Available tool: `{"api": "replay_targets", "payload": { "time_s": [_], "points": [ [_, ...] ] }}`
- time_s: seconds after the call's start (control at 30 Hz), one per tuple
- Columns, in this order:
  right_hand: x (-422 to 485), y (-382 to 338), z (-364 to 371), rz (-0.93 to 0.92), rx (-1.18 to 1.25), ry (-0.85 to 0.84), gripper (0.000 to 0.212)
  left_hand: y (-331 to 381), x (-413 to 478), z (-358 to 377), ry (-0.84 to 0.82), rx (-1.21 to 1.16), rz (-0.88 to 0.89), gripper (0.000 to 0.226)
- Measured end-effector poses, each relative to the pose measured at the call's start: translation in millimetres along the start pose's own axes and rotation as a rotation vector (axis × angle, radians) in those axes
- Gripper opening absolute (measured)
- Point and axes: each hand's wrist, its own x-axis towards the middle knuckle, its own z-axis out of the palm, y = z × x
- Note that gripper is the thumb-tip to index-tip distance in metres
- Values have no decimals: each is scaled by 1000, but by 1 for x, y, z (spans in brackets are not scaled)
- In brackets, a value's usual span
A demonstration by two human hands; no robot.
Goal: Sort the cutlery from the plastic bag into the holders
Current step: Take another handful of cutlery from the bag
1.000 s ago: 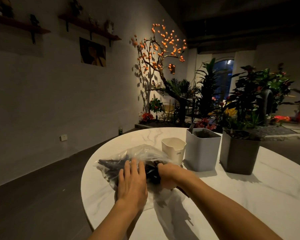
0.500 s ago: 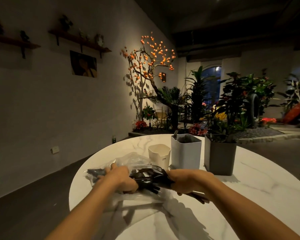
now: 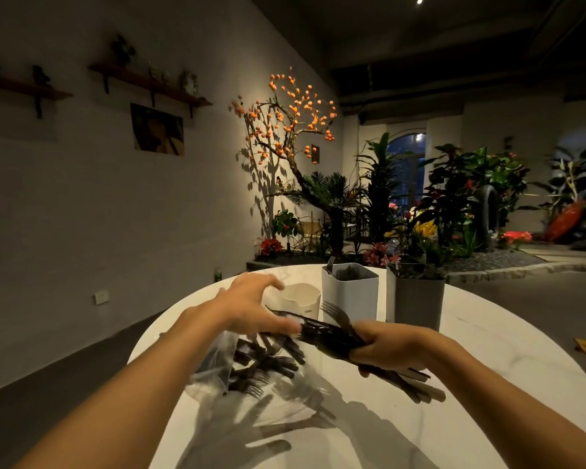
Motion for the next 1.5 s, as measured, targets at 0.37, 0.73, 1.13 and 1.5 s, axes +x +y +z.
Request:
{"api": "replay_targets", "payload": {
  "time_s": [0.37, 0.73, 1.13, 1.5],
  "points": [
    [-8, 20, -8, -50, 87, 101, 17, 26, 36, 32, 515, -621, -168, 28],
    [-54, 41, -40, 38, 35, 84, 13, 60, 56, 46, 495, -710, -90, 21],
    [-61, 50, -24, 29, -95, 179, 38, 84, 55, 59, 35, -1060, -245, 15],
    [10, 69, 31, 1, -174, 143, 40, 36, 74, 114, -134, -1299, -447, 10]
  ]
}}
